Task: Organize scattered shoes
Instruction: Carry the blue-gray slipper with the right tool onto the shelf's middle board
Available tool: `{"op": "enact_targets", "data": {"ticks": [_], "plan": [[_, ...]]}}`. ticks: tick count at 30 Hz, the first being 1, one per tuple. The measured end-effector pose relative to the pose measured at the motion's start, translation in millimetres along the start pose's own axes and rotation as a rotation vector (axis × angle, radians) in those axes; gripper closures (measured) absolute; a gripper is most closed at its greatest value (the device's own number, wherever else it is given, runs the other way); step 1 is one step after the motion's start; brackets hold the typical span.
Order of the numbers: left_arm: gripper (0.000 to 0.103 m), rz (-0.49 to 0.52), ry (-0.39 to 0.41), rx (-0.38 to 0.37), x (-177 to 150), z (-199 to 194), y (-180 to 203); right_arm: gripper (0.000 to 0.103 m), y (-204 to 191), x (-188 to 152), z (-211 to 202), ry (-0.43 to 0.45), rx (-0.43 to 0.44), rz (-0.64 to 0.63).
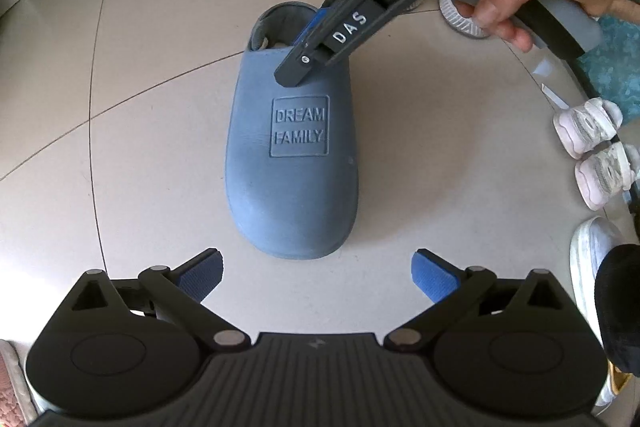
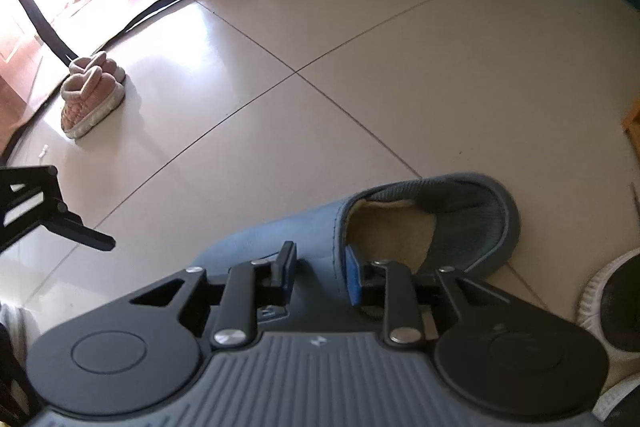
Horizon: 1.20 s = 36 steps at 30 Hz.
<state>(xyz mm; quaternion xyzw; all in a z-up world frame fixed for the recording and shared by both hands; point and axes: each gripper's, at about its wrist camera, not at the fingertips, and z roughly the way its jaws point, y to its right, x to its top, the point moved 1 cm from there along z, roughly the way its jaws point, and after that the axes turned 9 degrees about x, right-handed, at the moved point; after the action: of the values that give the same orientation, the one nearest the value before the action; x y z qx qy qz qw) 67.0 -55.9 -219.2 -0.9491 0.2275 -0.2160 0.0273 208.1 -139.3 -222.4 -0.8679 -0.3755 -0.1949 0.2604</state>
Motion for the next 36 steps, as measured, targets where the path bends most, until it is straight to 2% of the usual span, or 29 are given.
{"op": "enact_targets", "data": {"ticks": [7,11,13,17,22,27,32,36], "plan": [[0.000,0.022,-0.012,0.002,-5.5,-0.2,1.2,0.080,28.8,4.1,2.9,-0.010,0.151,0.103],[0.000,0.035,-0.009,0.003,-4.8,-0.6,2.5,0.082,33.7,1.5,2.2,0.009,0.175,0.151],[0.000,0.043,-0.007,0.006,-4.1,-0.6,3.2,0.085,34.5,-2.1,-1.1,0.043,0.170,0.215],[0.000,0.039,-0.001,0.009,-3.9,-4.9,0.9,0.089,20.2,-2.9,-15.8,0.086,0.127,0.199],[0.000,0.009,0.014,0.023,0.2,-6.3,-6.4,0.089,-3.4,6.2,-69.8,0.187,0.090,0.103],[0.000,-0.022,0.048,0.021,10.9,-11.0,-10.4,0.089,-9.6,25.2,-133.9,0.312,0.034,0.042],[0.000,-0.035,0.134,0.015,34.6,-21.6,-10.2,0.089,5.7,39.4,-201.3,0.449,-0.067,0.058],[0.000,-0.034,0.269,0.039,77.4,-35.6,-7.9,0.089,25.4,44.9,-246.5,0.515,-0.176,0.078]]}}
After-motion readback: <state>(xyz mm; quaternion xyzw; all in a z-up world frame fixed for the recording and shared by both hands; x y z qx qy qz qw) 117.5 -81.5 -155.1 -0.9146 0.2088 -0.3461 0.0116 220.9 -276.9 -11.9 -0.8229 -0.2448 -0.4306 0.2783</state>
